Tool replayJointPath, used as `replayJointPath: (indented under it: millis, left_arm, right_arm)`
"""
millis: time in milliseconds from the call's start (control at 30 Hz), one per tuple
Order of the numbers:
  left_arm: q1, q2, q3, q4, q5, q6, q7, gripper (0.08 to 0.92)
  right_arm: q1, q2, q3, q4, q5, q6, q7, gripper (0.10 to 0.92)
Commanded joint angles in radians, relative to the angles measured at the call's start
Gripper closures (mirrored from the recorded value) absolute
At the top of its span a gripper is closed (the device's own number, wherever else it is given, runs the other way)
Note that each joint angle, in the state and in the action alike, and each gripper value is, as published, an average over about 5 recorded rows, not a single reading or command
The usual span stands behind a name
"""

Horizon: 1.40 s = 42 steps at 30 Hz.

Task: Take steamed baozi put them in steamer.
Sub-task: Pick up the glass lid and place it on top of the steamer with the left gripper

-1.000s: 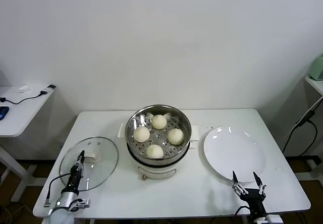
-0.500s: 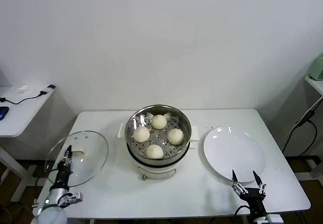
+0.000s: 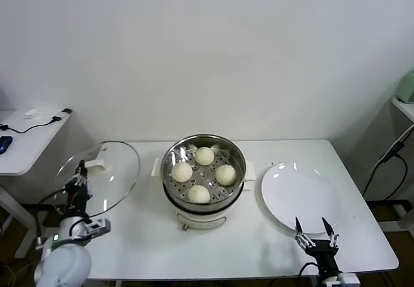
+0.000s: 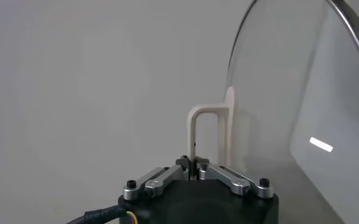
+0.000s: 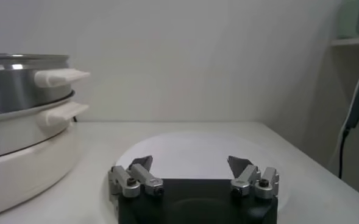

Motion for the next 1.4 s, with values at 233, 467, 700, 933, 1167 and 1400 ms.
replayJointPath:
  millis: [233,467,700,933,1167,1400]
  left_arm:
    - [-0.230,-0.085,0.487,-0.201,0.345,0.335,0.337,0.861]
    - [-0.288,-0.162,0.597,-0.140,0.434,0.364,0.375,0.861]
    - [-0.358,-0.245,0.671,-0.060,0.477,0.375,0.379,0.861]
    - [-0.371,-0.330,0.721,0.016,0.546,0.361,0.369,0.861]
    - [-0.390,-0.382,0.736,0.070,0.567,0.365,0.368,0.861]
    - [-0.381,-0.413,0.739,0.112,0.581,0.366,0.352,0.861]
  right_arm:
    - [-0.001,0.003,-0.005,-0.004,-0.038,0.010,-0.003,0.203]
    - [-0.002,0.005,-0.005,-0.002,-0.038,0.014,-0.004,0.203]
    - [-0.007,0.007,0.003,-0.014,-0.029,0.025,-0.011,0.203]
    - [-0.026,-0.002,0.017,-0.008,0.013,0.027,-0.019,0.203]
    - [-0.033,-0.004,0.025,-0.011,0.026,0.035,-0.021,0.203]
    - [-0.038,-0.001,0.025,-0.007,0.031,0.044,-0.018,0.203]
